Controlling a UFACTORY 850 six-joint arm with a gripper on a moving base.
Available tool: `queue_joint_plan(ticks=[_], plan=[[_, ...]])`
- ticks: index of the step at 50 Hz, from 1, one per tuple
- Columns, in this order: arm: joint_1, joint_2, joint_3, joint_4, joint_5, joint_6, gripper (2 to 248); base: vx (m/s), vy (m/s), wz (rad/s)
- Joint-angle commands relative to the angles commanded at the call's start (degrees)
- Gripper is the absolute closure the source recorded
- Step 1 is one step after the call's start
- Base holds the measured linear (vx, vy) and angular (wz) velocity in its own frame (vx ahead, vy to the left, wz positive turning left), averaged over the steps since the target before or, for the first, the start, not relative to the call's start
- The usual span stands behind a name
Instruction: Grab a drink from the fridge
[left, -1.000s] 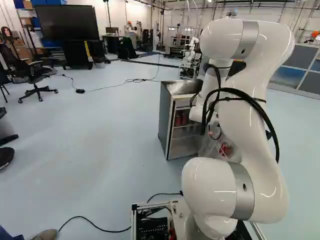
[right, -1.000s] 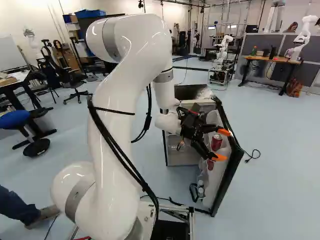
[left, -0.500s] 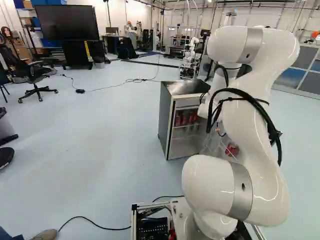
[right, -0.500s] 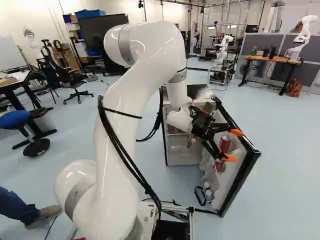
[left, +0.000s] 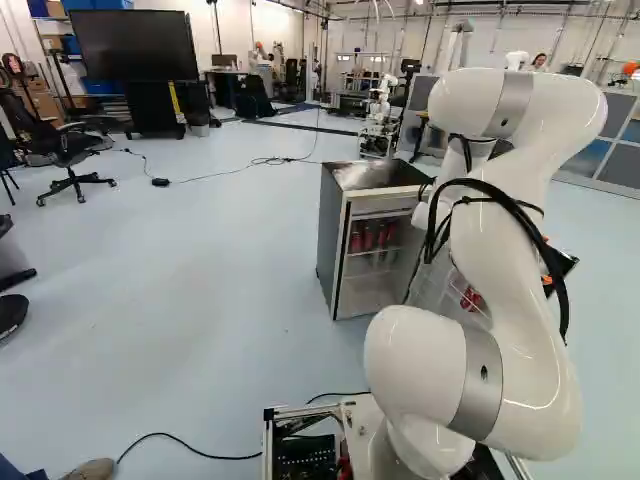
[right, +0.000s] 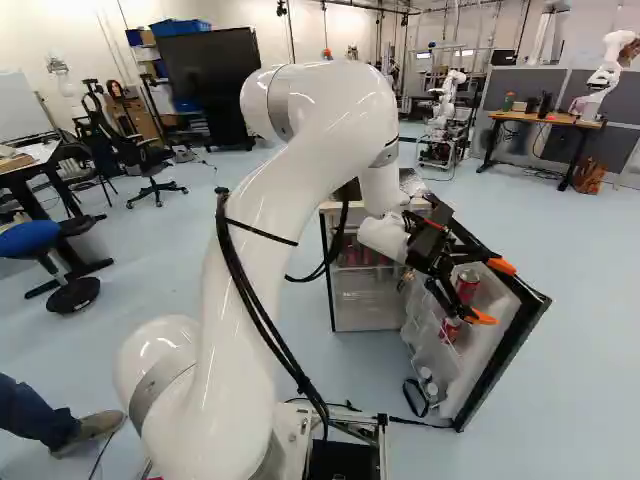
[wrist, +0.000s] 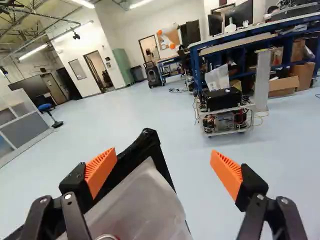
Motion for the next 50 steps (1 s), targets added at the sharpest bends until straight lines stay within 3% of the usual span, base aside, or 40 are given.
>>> queue_joint_plan(ticks=[9, 18, 29, 50], plan=[[-1.45, -1.34, -2.79, 0.00, 0.00, 0.00, 3, 0.000, 0.000, 0.000], [-1.63, -1.28, -2.65, -0.16, 0.00, 0.00, 3, 0.000, 0.000, 0.000], [-1.01, 0.66, 1.30, -3.34, 0.00, 0.00, 3, 0.000, 0.000, 0.000], [0.63, 5.34, 10.38, -12.99, 0.00, 0.00, 3, 0.000, 0.000, 0.000]])
